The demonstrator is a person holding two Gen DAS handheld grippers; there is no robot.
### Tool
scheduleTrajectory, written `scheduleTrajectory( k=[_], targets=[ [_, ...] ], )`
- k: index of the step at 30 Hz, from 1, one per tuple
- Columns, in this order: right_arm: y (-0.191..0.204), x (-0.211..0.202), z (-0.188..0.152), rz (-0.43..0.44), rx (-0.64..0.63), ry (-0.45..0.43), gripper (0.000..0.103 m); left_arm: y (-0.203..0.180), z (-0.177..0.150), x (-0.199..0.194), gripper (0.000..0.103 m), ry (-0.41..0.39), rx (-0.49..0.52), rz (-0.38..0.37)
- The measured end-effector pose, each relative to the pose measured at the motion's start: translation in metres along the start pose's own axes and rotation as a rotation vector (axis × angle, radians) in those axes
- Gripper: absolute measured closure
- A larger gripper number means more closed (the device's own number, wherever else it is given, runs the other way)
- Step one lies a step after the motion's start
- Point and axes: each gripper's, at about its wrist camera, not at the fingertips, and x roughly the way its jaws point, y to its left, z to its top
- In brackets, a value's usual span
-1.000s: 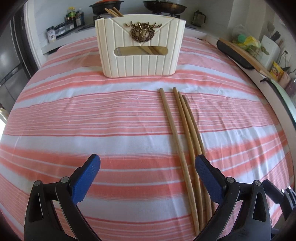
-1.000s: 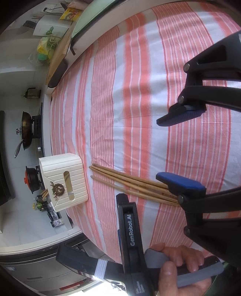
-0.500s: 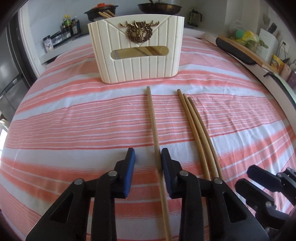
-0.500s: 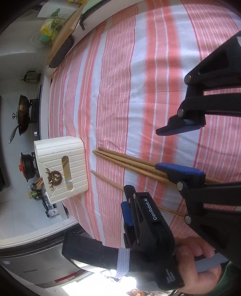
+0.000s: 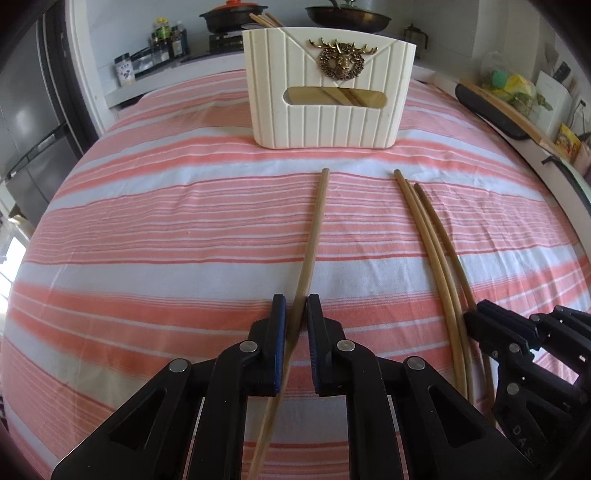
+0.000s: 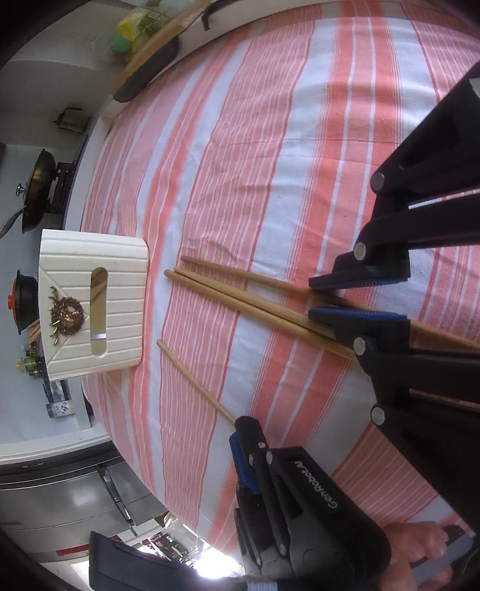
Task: Organize utensils
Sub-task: 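Close the left gripper on one chopstick while the right gripper grasps another chopstick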
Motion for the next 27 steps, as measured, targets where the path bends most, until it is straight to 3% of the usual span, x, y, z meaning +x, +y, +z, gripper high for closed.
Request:
scheduleTrajectory(
  k=[6, 8, 9, 10, 11, 12, 17, 23, 27],
  targets=[
    [-0.019, -0.011, -0.012, -0.165, 0.082, -0.009, 0.098, 0.035, -0.015, -0.013, 0.095, 0.016, -0.074, 0.049],
    [-0.027, -0.015, -0.018, -0.174, 0.108, -0.006, 0.095, 0.045, -0.017, -0.017, 0.094, 0.023, -0.101, 0.035],
    [-0.031, -0.018, -0.019, -0.158, 0.122, -0.012, 0.092, 0.049, -0.018, -0.018, 0.087, 0.026, -0.106, 0.02],
    [-0.034, -0.02, -0.02, -0.136, 0.134, -0.016, 0.077, 0.051, -0.018, -0.019, 0.07, 0.029, -0.107, 0.007],
    [-0.036, -0.021, -0.02, -0.118, 0.143, -0.019, 0.06, 0.051, -0.017, -0.02, 0.061, 0.027, -0.103, 0.0],
    [-0.038, -0.023, -0.02, -0.105, 0.151, -0.027, 0.056, 0.052, -0.017, -0.021, 0.049, 0.019, -0.098, 0.003],
    [-0.041, -0.021, -0.015, -0.071, 0.162, -0.017, 0.056, 0.055, -0.01, -0.021, 0.046, 0.02, -0.092, -0.005],
    [-0.038, -0.006, -0.009, -0.077, 0.098, 0.043, 0.055, 0.051, 0.0, 0.0, 0.043, 0.08, -0.017, 0.003],
    [-0.043, 0.007, 0.012, -0.057, 0.071, 0.055, 0.056, 0.051, 0.02, 0.013, 0.042, 0.088, 0.013, -0.007]
  ],
)
